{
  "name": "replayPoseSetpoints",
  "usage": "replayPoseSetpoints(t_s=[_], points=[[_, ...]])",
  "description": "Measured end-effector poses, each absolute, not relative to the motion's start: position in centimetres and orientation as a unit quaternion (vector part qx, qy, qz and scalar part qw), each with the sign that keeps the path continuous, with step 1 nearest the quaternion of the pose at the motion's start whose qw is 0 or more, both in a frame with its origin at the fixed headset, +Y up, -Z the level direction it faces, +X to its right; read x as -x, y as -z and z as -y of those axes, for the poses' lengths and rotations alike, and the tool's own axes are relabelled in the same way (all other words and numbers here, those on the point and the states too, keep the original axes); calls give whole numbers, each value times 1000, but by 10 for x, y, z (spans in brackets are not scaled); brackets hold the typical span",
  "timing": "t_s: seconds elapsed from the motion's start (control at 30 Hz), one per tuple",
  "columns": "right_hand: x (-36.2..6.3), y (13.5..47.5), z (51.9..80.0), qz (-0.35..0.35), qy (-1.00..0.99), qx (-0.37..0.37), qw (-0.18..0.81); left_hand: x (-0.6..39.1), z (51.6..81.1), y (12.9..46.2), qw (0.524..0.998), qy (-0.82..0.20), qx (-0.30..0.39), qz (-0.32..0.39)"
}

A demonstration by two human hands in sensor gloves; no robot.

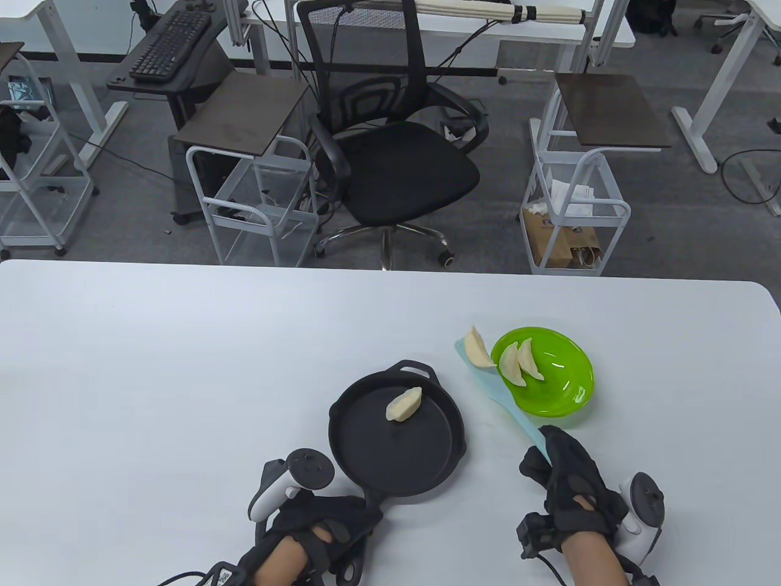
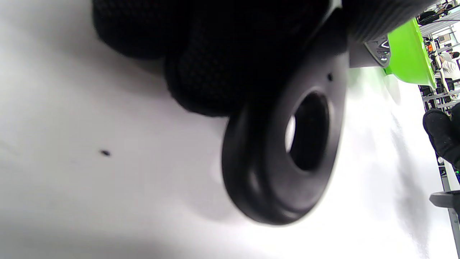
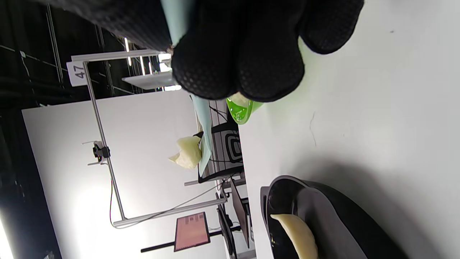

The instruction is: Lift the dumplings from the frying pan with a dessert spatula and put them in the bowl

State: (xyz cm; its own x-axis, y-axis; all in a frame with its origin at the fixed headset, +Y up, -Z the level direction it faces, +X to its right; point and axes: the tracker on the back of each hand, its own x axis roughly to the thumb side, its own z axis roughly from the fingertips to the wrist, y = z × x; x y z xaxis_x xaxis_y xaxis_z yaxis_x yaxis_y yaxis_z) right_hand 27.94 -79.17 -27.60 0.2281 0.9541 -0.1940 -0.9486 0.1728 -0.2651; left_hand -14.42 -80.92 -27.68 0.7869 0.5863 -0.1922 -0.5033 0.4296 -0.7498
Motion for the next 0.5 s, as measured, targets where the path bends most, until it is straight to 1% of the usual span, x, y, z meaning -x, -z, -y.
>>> replayPoseSetpoints(t_s=[0.5], points=[[-297, 268, 794, 65, -600, 239, 761, 144, 809, 277, 844, -324, 425, 47]])
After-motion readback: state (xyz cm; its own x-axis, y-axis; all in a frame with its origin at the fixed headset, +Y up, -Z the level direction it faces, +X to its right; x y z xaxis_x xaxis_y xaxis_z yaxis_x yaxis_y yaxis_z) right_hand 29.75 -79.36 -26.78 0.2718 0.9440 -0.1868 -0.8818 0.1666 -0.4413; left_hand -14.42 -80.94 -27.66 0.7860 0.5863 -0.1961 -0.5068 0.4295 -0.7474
